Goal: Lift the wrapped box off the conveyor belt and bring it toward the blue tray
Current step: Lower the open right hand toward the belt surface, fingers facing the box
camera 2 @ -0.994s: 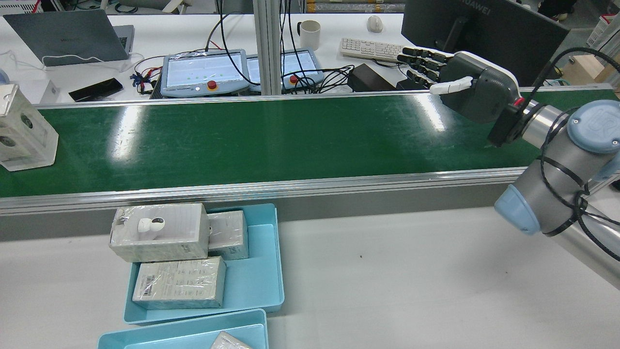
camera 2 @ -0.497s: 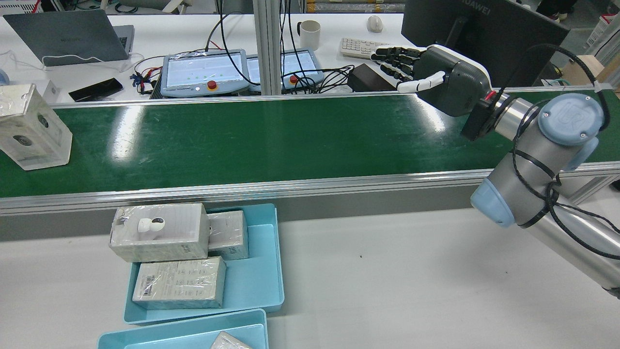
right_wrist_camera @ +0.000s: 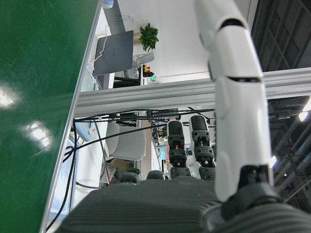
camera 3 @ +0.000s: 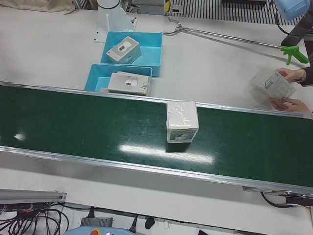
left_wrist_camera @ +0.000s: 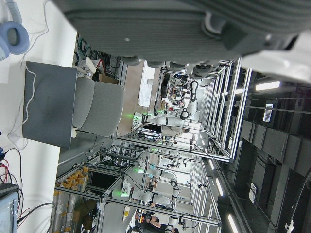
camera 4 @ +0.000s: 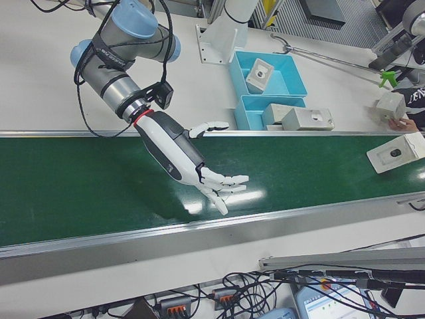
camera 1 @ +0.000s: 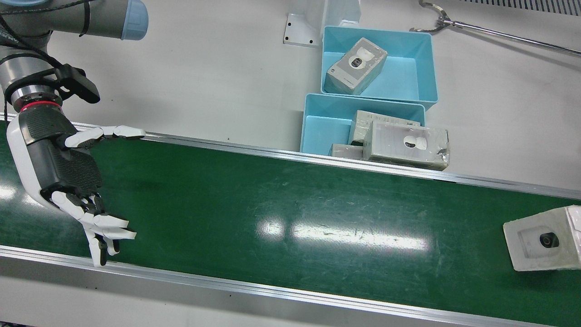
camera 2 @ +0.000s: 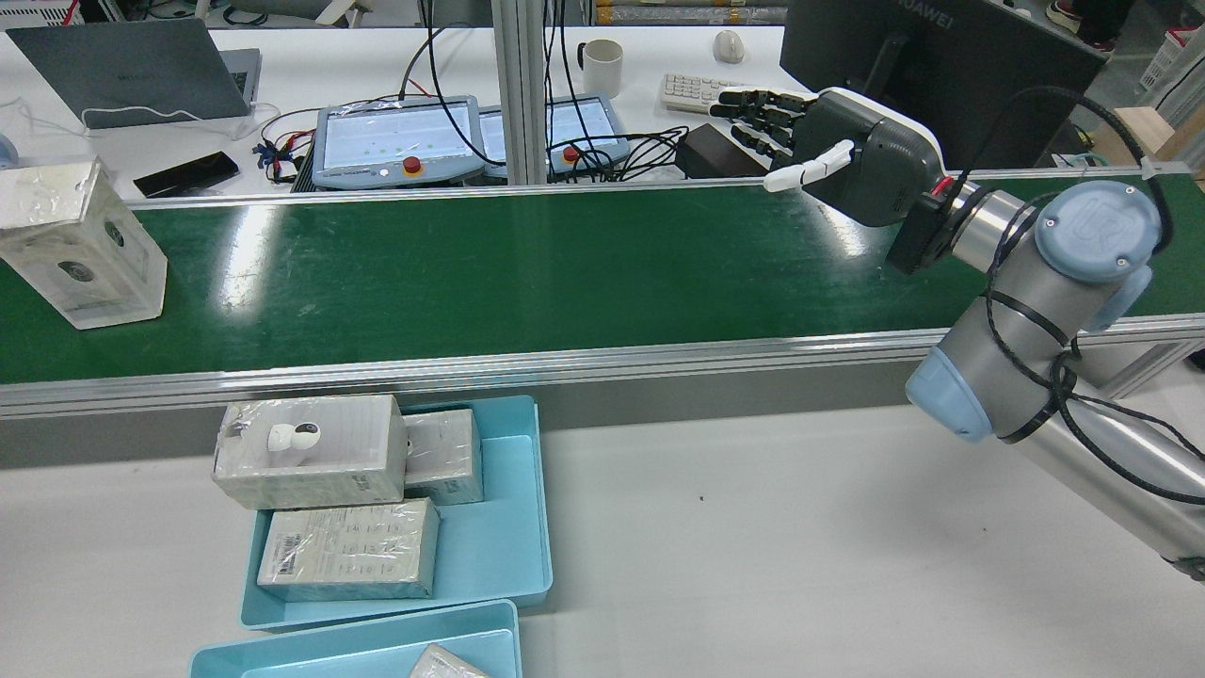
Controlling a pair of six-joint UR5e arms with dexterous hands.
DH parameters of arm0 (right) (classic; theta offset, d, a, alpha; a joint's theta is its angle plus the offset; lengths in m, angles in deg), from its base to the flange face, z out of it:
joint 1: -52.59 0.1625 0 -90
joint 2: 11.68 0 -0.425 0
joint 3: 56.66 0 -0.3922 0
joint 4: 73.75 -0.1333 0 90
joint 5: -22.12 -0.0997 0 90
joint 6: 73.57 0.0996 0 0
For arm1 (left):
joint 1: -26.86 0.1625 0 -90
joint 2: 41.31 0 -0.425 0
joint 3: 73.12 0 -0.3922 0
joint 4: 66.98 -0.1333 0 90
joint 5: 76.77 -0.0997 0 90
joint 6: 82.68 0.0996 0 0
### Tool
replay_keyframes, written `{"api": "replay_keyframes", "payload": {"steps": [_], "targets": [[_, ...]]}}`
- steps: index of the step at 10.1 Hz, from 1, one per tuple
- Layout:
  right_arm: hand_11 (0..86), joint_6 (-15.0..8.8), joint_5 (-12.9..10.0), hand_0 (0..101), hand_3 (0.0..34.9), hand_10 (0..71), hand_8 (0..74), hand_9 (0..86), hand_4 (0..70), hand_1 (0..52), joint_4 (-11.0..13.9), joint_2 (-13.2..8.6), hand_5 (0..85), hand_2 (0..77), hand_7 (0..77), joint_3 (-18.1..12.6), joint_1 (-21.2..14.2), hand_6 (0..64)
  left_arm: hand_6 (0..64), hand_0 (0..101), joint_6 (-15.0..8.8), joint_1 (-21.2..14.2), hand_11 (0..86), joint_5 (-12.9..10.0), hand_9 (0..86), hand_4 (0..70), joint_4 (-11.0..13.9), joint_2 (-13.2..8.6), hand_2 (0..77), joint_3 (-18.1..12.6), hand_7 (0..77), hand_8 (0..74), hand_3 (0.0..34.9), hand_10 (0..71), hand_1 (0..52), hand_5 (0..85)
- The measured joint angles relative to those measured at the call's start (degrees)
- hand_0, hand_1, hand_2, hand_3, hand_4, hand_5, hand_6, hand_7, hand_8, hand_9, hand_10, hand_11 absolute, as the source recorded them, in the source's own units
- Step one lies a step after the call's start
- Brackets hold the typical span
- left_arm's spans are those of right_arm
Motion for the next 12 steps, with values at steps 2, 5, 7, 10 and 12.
{"api": "replay_keyframes", "payload": {"steps": [2, 5, 7, 10, 12], "targets": [[4.4, 0.01, 0.00, 50, 1.6, 1.6, 0.0, 2.2, 21.3, 16.9, 0.01, 0.54, 16.9, 14.2, 19.1, -0.01, 0.00, 7.1, 0.0, 0, 0.00, 0.00, 0.0, 0.00, 0.5, 0.0, 0.00, 0.00, 1.1, 0.00, 0.5, 0.5, 0.0, 0.5, 0.0, 1.1], [3.3, -0.17, -0.05, 48, 1.6, 1.6, 0.0, 2.2, 20.2, 12.0, -0.11, 0.53, 16.4, 9.3, 16.4, 1.03, -0.46, 6.0, 0.0, 0, 0.00, 0.00, 0.0, 0.00, 0.0, 0.0, 0.00, 0.00, 0.5, 0.00, 0.5, 0.5, 0.0, 0.5, 0.0, 1.1], [3.3, -1.28, -0.05, 48, 1.8, 1.6, 0.0, 2.2, 20.2, 13.1, -0.02, -0.18, 16.4, 8.7, 16.4, 1.27, -0.59, 6.0, 0.0, 0, 0.00, 0.00, 0.0, 0.00, 0.0, 0.0, 0.00, 0.00, 1.1, 0.00, 0.5, 0.5, 0.0, 0.5, 0.0, 0.5], [1.6, -3.26, 0.12, 48, 1.6, 0.0, 0.0, 2.2, 21.8, 14.2, 0.35, -0.73, 18.0, 10.9, 20.2, 1.23, -0.60, 7.6, 0.0, 0, 0.00, 0.00, 0.5, 0.00, 0.0, 0.0, 0.00, 0.00, 1.1, 0.00, 0.5, 0.5, 0.0, 0.5, 0.0, 0.5], [1.6, -3.36, 0.04, 49, 1.6, 0.0, 0.0, 2.2, 22.9, 15.3, 0.30, -0.51, 18.0, 14.2, 21.3, 1.52, -1.02, 8.2, 0.0, 0, 0.00, 0.00, 0.5, 0.00, 0.0, 0.0, 0.00, 0.00, 1.1, 0.00, 0.5, 0.5, 0.0, 0.0, 0.0, 1.1]]}}
